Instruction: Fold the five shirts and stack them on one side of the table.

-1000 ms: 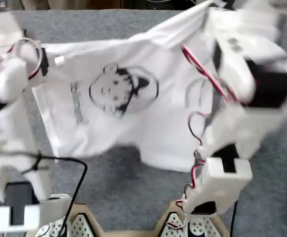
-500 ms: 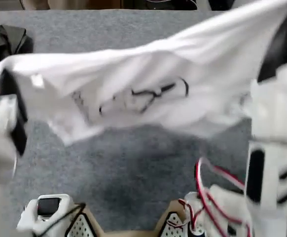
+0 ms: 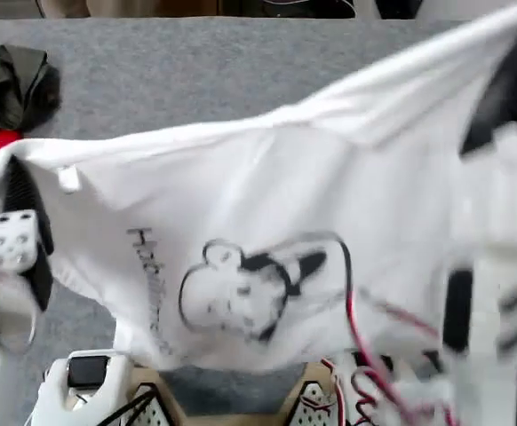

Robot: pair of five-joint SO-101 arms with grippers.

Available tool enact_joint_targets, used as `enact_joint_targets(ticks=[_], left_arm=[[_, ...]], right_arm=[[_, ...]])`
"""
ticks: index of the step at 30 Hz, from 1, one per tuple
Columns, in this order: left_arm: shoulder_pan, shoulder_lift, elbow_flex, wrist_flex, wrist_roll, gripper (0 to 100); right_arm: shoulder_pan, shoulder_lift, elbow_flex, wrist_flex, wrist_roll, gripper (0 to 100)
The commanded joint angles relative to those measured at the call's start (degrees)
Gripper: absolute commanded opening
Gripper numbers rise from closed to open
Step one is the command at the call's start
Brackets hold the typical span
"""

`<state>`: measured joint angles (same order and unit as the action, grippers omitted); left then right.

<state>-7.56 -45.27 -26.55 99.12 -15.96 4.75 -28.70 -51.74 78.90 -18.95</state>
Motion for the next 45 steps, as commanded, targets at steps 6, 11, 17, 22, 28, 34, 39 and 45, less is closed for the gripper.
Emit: enact_joint_targets(ticks=[6,11,17,22,28,34,39,45], left_arm=[[-0.8,0.1,44.3,-33.4,-0.1,2],[-0.8,0.8,64.8,-60.3,-0.1,2],[-0.9,10.9,72.4,-84.2,-0.1,2],[-3.0,25.2,65.1,-93.9,0.0,2],[-6.9,41.8,49.3,-94.9,5.6,2],[-7.4,50.2,34.1,-85.8,14.5,2],[-7.3,55.8,23.8,-79.7,16.2,2],[-7.3,60.4,19.2,-70.6,16.1,2]], right_arm=[[-5.0,12.8,33.9,-21.5,0.3,0.4],[-5.9,25.8,40.0,-36.2,0.4,0.4],[-6.2,40.1,32.6,-39.7,0.1,0.4],[-6.1,49.2,19.7,-39.5,0.1,0.4],[-7.6,57.8,5.7,-38.8,0.4,0.4],[-9.2,65.1,-6.1,-35.5,0.5,0.4],[-10.2,72.6,-15.3,-35.6,0.4,0.4],[-11.2,77.5,-23.6,-29.5,0.5,0.4]])
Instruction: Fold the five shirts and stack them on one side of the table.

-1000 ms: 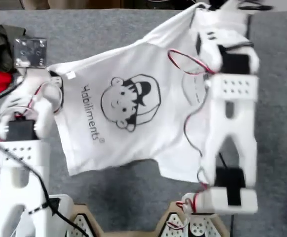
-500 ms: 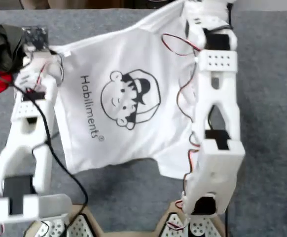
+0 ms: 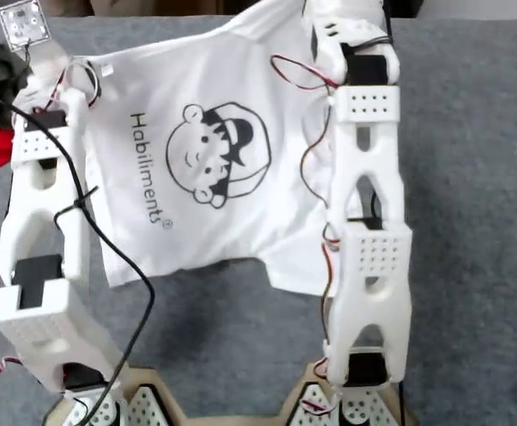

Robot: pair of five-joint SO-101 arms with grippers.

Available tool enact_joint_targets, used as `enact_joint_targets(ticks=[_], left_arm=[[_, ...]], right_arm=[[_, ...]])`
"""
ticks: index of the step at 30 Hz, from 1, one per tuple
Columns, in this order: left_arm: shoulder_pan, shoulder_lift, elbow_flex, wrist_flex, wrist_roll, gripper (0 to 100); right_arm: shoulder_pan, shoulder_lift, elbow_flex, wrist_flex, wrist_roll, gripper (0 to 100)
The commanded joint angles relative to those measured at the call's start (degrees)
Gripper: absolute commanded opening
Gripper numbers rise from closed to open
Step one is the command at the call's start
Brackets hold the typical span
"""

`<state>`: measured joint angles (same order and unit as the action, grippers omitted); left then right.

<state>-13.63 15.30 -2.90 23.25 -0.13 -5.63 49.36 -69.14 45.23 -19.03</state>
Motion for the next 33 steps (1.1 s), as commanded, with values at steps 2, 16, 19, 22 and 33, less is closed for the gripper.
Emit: enact_joint_targets(ticks=[2,16,19,22,33], left_arm=[[-1.1,-0.6,-5.5,12.8,0.3,2],[6.3,-0.7,-6.6,49.8,-5.8,2],[6.9,-0.8,-6.2,51.8,-5.7,2],[6.8,-0.8,-5.7,53.4,-5.8,2],[6.6,-0.8,-0.1,55.8,-7.5,2]], right_arm=[[-1.6,-0.6,-8.3,12.1,1.0,0.4],[2.4,-0.5,-20.7,57.2,7.1,0.4],[4.2,-0.7,-20.3,57.2,10.2,0.4],[5.1,-0.7,-20.3,57.2,12.9,0.4],[5.1,-24.5,16.6,57.1,17.2,0.4]])
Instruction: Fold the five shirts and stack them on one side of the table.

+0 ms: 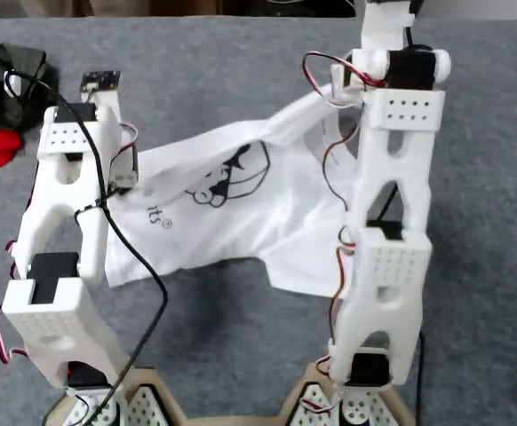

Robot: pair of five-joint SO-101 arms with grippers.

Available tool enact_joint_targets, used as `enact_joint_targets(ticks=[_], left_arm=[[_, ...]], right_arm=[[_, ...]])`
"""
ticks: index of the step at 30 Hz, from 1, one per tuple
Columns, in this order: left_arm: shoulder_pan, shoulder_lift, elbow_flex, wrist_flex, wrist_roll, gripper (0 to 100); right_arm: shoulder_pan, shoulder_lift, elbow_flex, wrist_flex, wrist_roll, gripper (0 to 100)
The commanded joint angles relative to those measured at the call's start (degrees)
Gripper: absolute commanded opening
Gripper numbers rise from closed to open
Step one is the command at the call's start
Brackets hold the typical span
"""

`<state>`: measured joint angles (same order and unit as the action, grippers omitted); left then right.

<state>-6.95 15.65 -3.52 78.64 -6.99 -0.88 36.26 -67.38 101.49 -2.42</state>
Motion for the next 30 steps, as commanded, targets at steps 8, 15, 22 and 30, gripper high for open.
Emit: enact_joint_targets(ticks=[8,15,22,30], left_arm=[[0.0,-1.2,3.6,0.5,-0.7,2],[0.0,-2.0,6.9,0.3,-4.6,2],[0.5,-15.5,20.4,-6.1,-4.6,2],[0.1,-37.7,37.5,-15.4,-4.4,2]], right_arm=[[1.8,-32.4,55.9,-9.4,0.8,0.4],[1.6,-51.6,86.2,-23.4,2.6,0.4],[1.8,-63.5,101.0,-25.8,2.4,0.4],[-0.5,-75.7,98.2,-23.6,0.0,0.4]])
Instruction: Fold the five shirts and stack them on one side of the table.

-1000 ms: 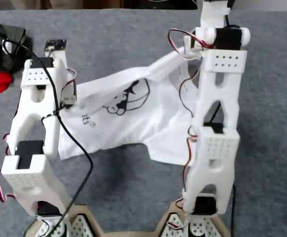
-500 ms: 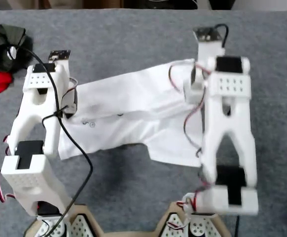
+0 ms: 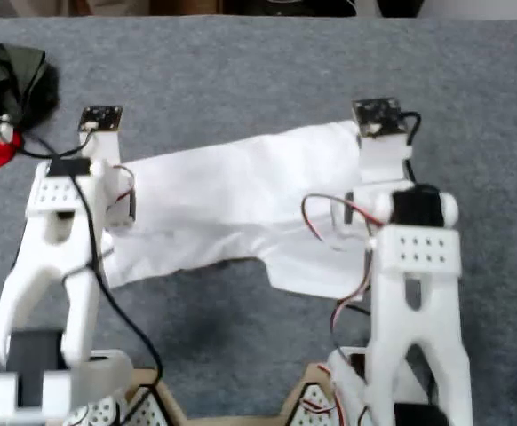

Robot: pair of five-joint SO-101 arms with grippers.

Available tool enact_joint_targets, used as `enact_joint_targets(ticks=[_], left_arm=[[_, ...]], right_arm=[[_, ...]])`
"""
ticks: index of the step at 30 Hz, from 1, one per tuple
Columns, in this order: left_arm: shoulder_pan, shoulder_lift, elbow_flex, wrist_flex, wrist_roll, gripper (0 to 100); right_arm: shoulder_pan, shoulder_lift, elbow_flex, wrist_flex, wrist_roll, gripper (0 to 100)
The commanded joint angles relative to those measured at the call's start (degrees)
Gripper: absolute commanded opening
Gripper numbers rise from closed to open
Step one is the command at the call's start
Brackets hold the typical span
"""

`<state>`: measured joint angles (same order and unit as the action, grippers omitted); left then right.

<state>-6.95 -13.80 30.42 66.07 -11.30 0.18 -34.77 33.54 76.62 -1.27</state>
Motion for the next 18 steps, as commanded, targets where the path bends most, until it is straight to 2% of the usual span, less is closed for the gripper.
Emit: enact_joint_targets(ticks=[1,5,12,18], left_arm=[[0.2,-10.2,5.2,-3.5,-0.1,2],[0.4,-13.1,10.9,-6.7,-0.2,2],[0.3,-13.1,14.0,-7.2,-0.3,2],[0.3,-13.1,14.4,-7.3,-0.3,2]], right_arm=[[-2.8,-5.4,-3.2,2.8,-1.3,0.4],[-6.0,-5.9,-1.9,5.9,-1.5,0.4],[-2.8,-6.0,5.2,2.4,-1.0,0.4],[-6.4,-7.2,1.8,8.2,-1.4,0.4]])
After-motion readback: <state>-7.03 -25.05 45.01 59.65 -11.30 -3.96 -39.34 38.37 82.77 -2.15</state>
